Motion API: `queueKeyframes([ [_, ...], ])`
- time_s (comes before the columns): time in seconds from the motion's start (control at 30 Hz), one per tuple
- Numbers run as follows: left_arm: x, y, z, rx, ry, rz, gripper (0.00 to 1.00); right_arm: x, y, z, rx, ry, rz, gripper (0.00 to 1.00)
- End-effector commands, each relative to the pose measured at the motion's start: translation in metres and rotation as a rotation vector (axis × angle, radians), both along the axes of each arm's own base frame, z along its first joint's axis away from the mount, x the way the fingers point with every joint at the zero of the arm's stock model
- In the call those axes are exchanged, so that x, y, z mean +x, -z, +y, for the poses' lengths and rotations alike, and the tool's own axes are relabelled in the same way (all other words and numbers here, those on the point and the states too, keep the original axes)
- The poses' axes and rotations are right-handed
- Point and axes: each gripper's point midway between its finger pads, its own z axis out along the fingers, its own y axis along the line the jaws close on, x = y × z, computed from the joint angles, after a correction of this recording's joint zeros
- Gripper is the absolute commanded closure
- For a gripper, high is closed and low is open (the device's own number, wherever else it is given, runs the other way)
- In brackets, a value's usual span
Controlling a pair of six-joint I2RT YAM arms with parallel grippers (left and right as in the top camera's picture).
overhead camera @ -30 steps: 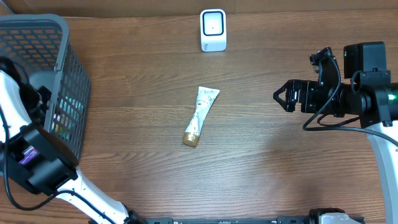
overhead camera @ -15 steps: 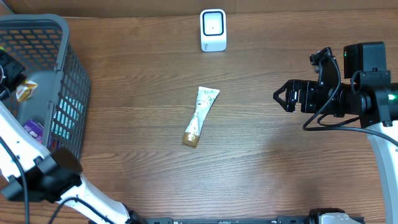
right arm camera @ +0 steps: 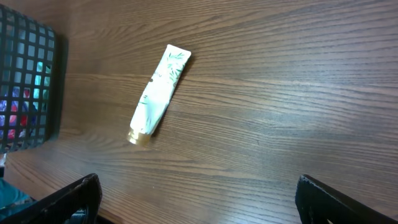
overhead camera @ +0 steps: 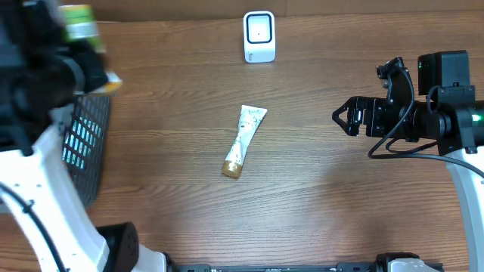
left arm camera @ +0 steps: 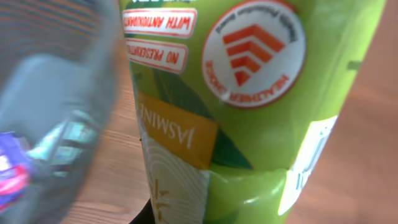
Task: Scan the item barcode
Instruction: 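Place the green pouch beside the Pantene tube and release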
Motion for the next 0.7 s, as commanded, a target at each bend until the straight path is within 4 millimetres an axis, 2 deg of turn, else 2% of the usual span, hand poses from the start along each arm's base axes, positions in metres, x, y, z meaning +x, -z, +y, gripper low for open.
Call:
queueKeyframes([
  [0.0, 0.007, 0.045, -0.028, 0.025, 0.019, 0.156, 0.9, 0.001, -0.006, 0.002, 0.001, -0.007, -0.021, 0.0],
  [0.13, 0.002, 0.11, -0.047, 0.078, -0.034, 0.366, 0.9, 0.001, -0.006, 0.002, 0.001, -0.007, -0.021, 0.0],
  [0.23, 0.002, 0.167, -0.077, 0.094, 0.029, 0.484, 0.91, 0.002, -0.006, 0.002, 0.0, -0.009, -0.027, 0.0],
  [0.43, 0.004, 0.268, -0.111, 0.148, 0.119, 0.566, 0.82, 0.002, -0.006, 0.002, 0.0, -0.009, -0.026, 0.0],
  [0.53, 0.005, 0.304, -0.112, 0.154, 0.122, 0.582, 0.81, 0.0, -0.005, 0.002, 0.0, -0.009, -0.019, 0.0],
  [0.67, 0.008, 0.339, -0.11, 0.165, 0.128, 0.602, 0.85, 0.0, -0.005, 0.002, 0.0, -0.009, -0.018, 0.0],
])
